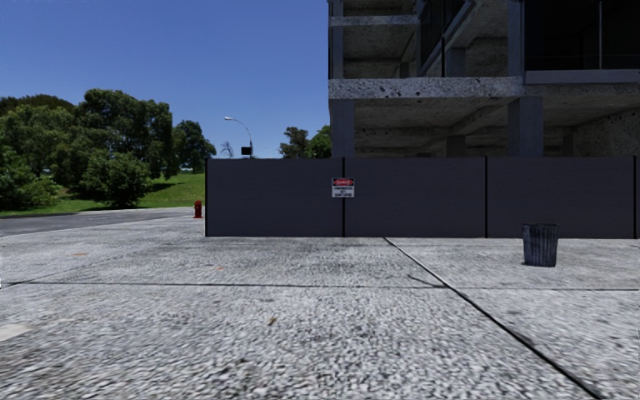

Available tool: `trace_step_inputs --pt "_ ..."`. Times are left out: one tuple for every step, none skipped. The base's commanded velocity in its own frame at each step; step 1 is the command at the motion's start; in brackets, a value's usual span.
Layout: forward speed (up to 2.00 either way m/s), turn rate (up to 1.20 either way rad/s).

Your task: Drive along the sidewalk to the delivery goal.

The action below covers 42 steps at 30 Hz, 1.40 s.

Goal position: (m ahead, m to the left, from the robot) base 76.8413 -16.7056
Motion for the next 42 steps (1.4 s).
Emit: trace_step_inputs --pt "1.5 0.66" --pt "1.5 0.67" --pt "1.5 0.67" --pt "1.5 0.67" --pt "1.5 0.67" --pt "1.5 0.67" --pt "1.5 0.67" --pt "1.5 0.67" --pt "1.5 0.67" --pt "1.5 0.67" --pt "1.5 0.67" --pt "1.5 0.67" --pt "1.5 0.67" --pt "1.5 0.66" --pt "1.5 0.65" --pt "1.5 0.65" --pt "1.5 0.65" --pt "1.5 0.65" --pt "1.5 0.65" --pt "1.5 0.65" --pt "1.5 0.65" --pt "1.5 0.65" --pt "1.5 0.65" --pt "1.5 0.65" --pt "1.5 0.65" --pt "1.5 0.65" --pt "1.5 0.65" --pt "1.5 0.65" --pt "1.5 0.65" --pt "1.5 0.65" --pt "1.5 0.65" --pt "1.5 0.65" --pt "1.5 0.65" --pt "1.5 0.65" --pt "1.5 0.65" --pt "1.5 0.65" --pt "1.5 0.64" --pt "1.5 0.62" --pt "1.5 0.62" --pt "1.5 0.55" --pt "1.5 0.52" --pt "1.5 0.52"
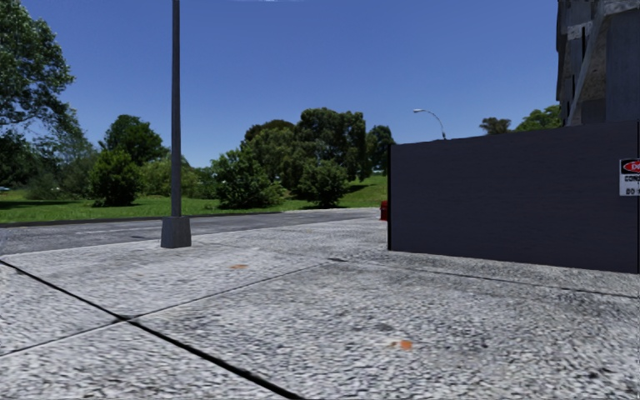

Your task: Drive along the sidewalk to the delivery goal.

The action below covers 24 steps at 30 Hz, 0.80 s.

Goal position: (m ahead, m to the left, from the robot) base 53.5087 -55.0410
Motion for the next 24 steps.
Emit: trace_step_inputs --pt "1.5 0.52" --pt "1.5 0.52" --pt "1.5 0.51" --pt "1.5 0.43" --pt "1.5 0.26" --pt "1.5 0.12" --pt "1.5 0.04" --pt "1.5 0.01" --pt "1.5 0.01" --pt "1.5 0.0" --pt "1.5 0.0" --pt "1.5 0.0" --pt "1.5 0.0" --pt "1.5 0.0" --pt "1.5 0.0" --pt "1.5 0.0" --pt "1.5 0.0" --pt "1.5 0.0" --pt "1.5 0.0" --pt "1.5 0.0" --pt "1.53 0.0" --pt "1.72 0.0" --pt "1.8 0.0" --pt "1.83 0.0"
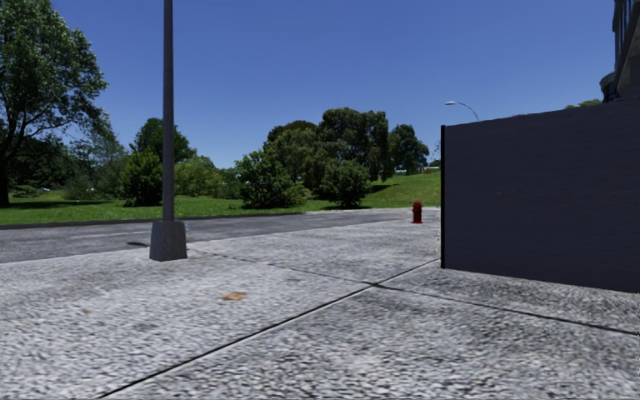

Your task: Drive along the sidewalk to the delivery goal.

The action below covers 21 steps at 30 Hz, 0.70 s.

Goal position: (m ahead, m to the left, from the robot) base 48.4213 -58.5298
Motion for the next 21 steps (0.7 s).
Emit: trace_step_inputs --pt "1.83 0.0" --pt "1.83 0.0" --pt "1.81 0.0" --pt "1.81 0.0" --pt "1.81 0.0" --pt "1.8 0.0" --pt "1.8 0.0" --pt "1.69 0.0" --pt "1.55 0.0" --pt "1.55 0.0" --pt "1.51 0.0" --pt "1.39 0.0" --pt "1.23 0.0" --pt "1.23 0.0" --pt "1.19 0.0" --pt "1.36 0.0" --pt "1.45 0.0" --pt "1.47 0.0" --pt "1.47 0.0" --pt "1.48 0.0" --pt "1.48 0.0"
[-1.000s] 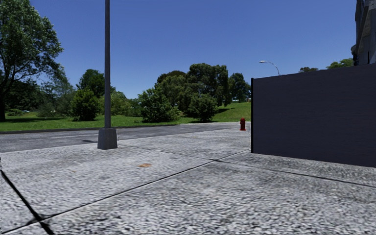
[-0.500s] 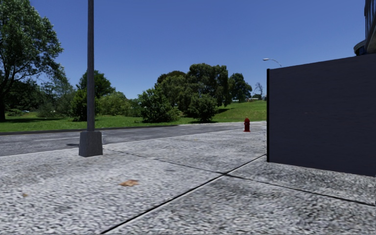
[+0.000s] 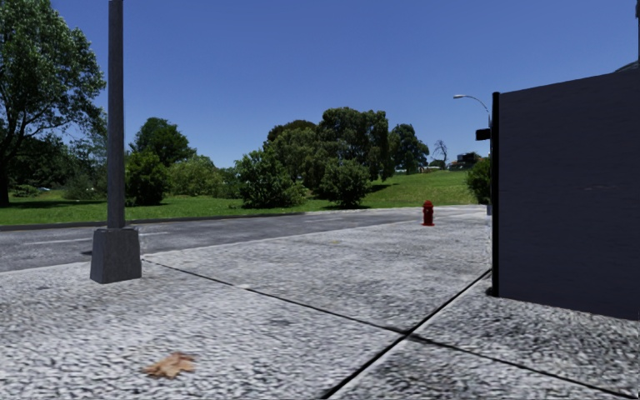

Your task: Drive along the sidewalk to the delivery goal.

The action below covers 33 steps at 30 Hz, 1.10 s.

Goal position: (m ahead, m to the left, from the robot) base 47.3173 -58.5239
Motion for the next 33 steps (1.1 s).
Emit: trace_step_inputs --pt "1.48 0.0" --pt "1.48 0.0" --pt "1.48 0.0" --pt "1.48 0.0" --pt "1.48 0.0" --pt "1.48 0.0" --pt "1.48 0.0" --pt "1.48 0.0" --pt "1.48 0.0" --pt "1.48 0.0" --pt "1.48 0.0" --pt "1.48 0.0" --pt "1.48 0.0" --pt "1.48 0.0" --pt "1.48 0.0" --pt "1.48 0.0" --pt "1.48 0.0" --pt "1.48 0.0" --pt "1.48 0.0" --pt "1.48 0.0" --pt "1.48 0.0" --pt "1.48 0.0" --pt "1.48 0.0" --pt "1.48 0.0" --pt "1.48 0.0" --pt "1.48 0.0" --pt "1.48 0.0" --pt "1.48 0.0" --pt "1.48 0.0" --pt "1.48 0.0" --pt "1.48 0.0" --pt "1.48 0.0" --pt "1.48 0.0"
